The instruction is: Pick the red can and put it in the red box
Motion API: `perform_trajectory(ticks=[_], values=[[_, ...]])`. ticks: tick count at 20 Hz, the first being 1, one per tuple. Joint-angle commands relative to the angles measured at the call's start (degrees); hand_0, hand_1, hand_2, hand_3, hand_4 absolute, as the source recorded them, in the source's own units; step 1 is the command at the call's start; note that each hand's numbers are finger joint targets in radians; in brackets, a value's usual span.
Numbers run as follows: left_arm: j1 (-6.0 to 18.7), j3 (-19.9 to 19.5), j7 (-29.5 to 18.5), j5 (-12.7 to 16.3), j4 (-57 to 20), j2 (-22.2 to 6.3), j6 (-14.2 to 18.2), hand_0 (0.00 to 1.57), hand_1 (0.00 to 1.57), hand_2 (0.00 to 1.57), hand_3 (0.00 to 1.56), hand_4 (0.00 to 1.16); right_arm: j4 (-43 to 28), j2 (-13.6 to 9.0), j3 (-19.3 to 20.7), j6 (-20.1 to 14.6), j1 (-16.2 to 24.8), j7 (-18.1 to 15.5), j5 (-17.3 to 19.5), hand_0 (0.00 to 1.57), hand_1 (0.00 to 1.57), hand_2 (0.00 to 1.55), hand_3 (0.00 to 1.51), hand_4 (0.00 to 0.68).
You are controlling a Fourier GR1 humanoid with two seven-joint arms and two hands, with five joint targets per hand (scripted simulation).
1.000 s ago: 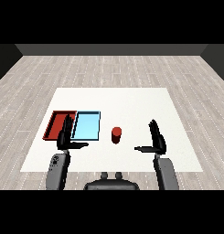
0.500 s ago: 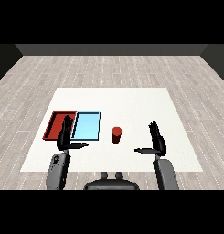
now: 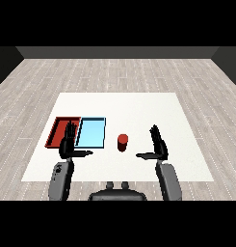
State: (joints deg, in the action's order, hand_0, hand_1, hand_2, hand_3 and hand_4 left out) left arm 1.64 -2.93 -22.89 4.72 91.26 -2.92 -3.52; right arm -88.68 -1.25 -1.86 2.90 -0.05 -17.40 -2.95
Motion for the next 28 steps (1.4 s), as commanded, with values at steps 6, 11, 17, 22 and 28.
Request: perform_trajectory(ticks=[6,11,17,22,28], values=[[2.1,-0.8,-0.8,1.4,-1.5,0.6,0.4,0.00,0.00,0.00,0.00,0.00,10.5,1.2,-1.9,-3.2,-7.7,0.2,-2.1,0.00,0.00,0.00,0.00,0.000],[2.3,-2.3,-0.5,1.9,-2.4,-0.9,-0.4,0.00,0.00,0.00,0.00,0.00,14.4,1.2,-4.3,-3.7,-8.5,-1.5,-4.3,0.00,0.00,0.00,0.00,0.000],[0.5,-1.3,-3.1,0.6,-2.4,-0.5,-0.8,0.00,0.00,0.00,0.00,0.00,20.7,1.2,-10.6,-8.3,-12.2,-4.9,-7.6,0.00,0.00,0.00,0.00,0.000],[-2.2,-1.4,0.0,3.1,2.4,-0.4,-1.7,0.00,0.00,0.00,0.00,0.00,22.9,1.3,-10.4,-7.0,-10.3,-8.1,-11.1,0.00,0.00,0.00,0.00,0.000],[-1.3,-1.1,-0.3,2.3,2.6,-0.6,-0.9,0.00,0.00,0.00,0.00,0.00,29.5,1.2,-14.9,-9.4,-12.7,-11.3,-14.7,0.00,0.00,0.00,0.00,0.000]])
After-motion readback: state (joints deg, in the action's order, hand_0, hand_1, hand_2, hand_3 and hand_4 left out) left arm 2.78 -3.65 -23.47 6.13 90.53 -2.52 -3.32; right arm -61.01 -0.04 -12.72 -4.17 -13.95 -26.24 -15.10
